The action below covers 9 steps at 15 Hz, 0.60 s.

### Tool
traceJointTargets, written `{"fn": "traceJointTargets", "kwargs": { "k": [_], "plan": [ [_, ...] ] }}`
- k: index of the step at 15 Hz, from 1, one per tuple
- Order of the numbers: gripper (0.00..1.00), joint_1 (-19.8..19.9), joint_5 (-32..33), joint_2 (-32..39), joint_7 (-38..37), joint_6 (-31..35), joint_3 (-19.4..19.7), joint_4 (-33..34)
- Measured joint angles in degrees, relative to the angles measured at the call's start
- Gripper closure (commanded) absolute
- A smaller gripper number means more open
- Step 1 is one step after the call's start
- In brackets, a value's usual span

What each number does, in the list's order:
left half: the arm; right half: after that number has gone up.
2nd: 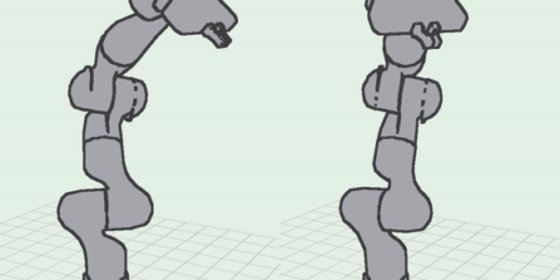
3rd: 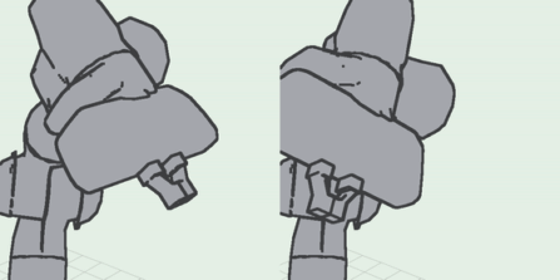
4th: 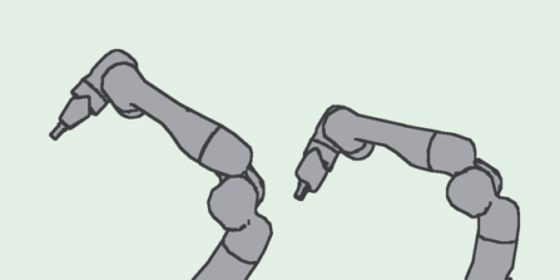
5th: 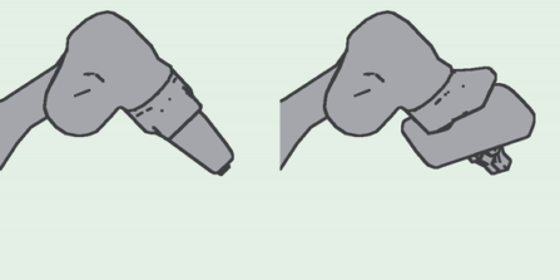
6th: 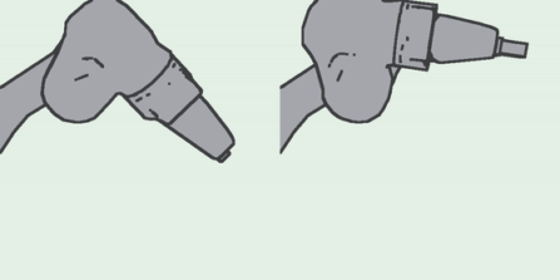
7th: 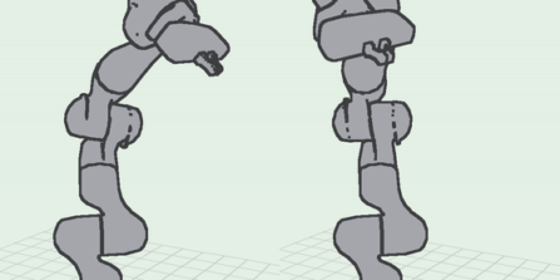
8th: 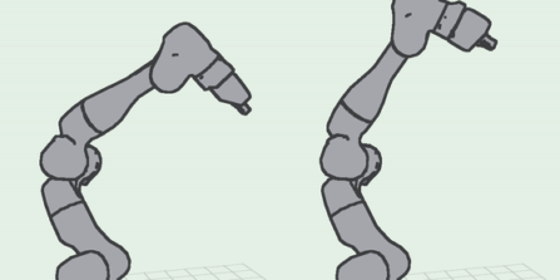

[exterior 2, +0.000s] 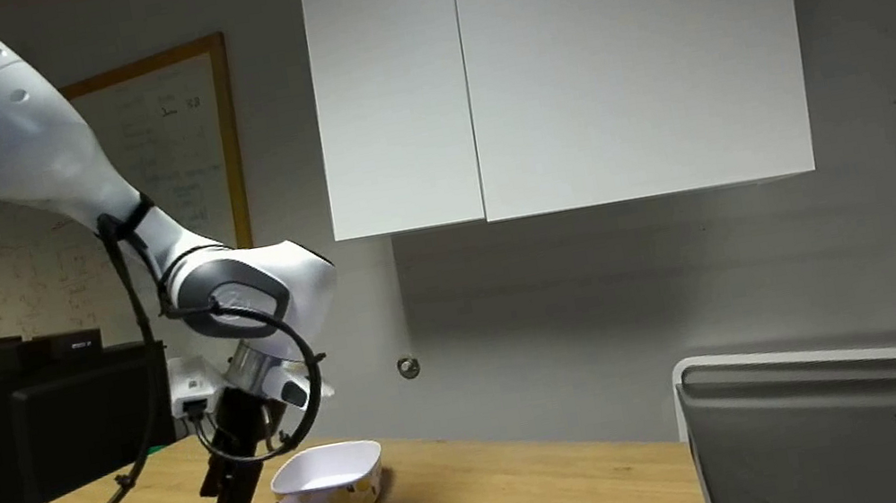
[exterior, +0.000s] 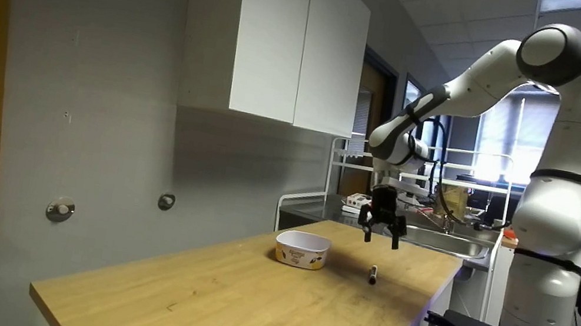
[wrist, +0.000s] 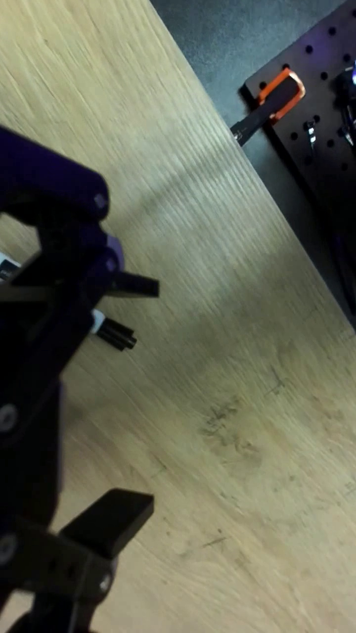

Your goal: Put the marker in the bowl

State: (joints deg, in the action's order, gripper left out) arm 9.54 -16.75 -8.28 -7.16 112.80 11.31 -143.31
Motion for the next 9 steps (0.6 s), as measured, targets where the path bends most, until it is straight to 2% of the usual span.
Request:
{"fn": "traceJointTargets", "kwargs": {
  "k": [4, 9],
  "plan": [
    [0.00, 0.4, -3.6, 6.4, -8.6, 6.3, 0.0, 2.6],
    [0.00, 0.7, -3.3, 12.6, -21.5, 15.2, 0.2, 3.9]
  ]
}}
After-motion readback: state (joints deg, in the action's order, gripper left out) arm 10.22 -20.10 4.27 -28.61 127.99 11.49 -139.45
